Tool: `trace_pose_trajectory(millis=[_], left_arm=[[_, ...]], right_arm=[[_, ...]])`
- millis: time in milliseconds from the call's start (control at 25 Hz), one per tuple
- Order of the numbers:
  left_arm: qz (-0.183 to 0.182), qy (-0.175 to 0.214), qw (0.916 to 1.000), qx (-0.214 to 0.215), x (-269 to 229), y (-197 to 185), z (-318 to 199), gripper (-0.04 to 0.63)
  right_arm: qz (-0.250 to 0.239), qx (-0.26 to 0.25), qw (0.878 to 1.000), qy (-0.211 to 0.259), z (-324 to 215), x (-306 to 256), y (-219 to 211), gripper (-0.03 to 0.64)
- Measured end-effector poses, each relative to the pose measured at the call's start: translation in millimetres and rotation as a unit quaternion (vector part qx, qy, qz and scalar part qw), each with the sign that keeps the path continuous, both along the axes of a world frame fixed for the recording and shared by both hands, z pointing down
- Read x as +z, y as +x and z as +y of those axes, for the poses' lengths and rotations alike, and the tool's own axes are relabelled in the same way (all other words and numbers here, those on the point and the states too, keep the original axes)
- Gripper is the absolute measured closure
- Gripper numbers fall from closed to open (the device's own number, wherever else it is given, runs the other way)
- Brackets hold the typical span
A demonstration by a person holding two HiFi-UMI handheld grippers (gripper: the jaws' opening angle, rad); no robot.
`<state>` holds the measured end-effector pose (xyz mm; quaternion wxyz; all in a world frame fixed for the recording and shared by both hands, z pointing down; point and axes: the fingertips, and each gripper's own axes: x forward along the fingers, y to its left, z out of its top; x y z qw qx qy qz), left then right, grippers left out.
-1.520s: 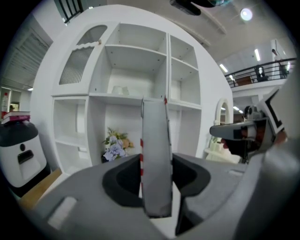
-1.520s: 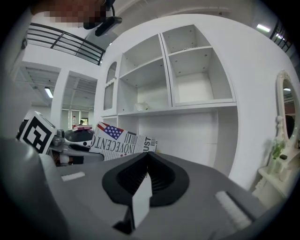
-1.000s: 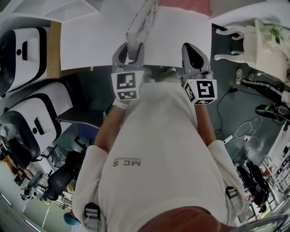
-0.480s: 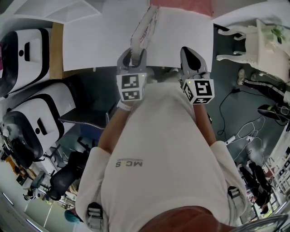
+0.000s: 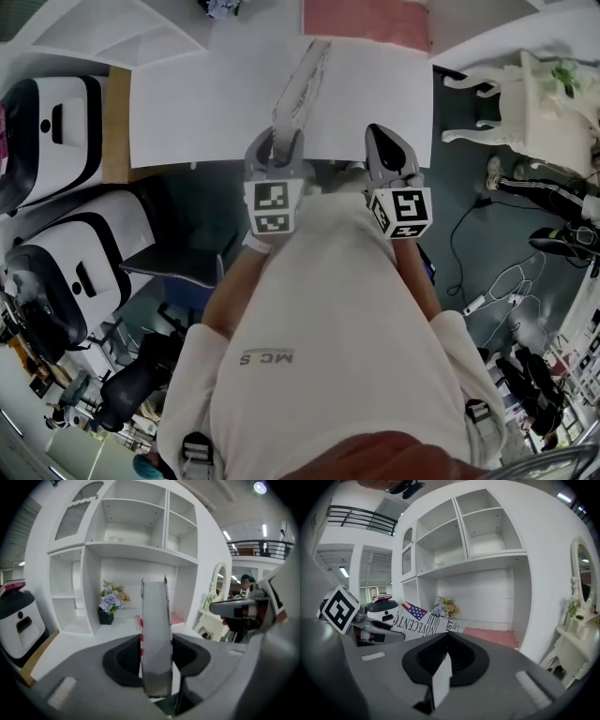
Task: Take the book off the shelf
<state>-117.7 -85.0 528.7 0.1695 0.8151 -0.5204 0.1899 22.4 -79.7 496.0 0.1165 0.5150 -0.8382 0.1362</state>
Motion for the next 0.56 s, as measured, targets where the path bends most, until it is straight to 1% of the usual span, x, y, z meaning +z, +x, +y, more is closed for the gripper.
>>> trace_pose_trajectory(millis=[160, 320, 560], left_arm=[[0.001, 0.000, 1.0000, 0.001, -2, 3, 1, 0.431], [0.003, 0.001, 1.0000, 0.000, -5, 2, 5, 0.431], [-0.006, -0.012, 0.9999, -0.002, -9, -7, 10, 0.431]], right_arm=[[-0.002, 0.007, 1.000, -0.008, 1, 2, 6, 0.620], [0.006, 0.011, 1.000, -0.003, 2, -3, 4, 0.620], [-0.009, 0.027, 1.000, -0.006, 7, -10, 8, 0.620]])
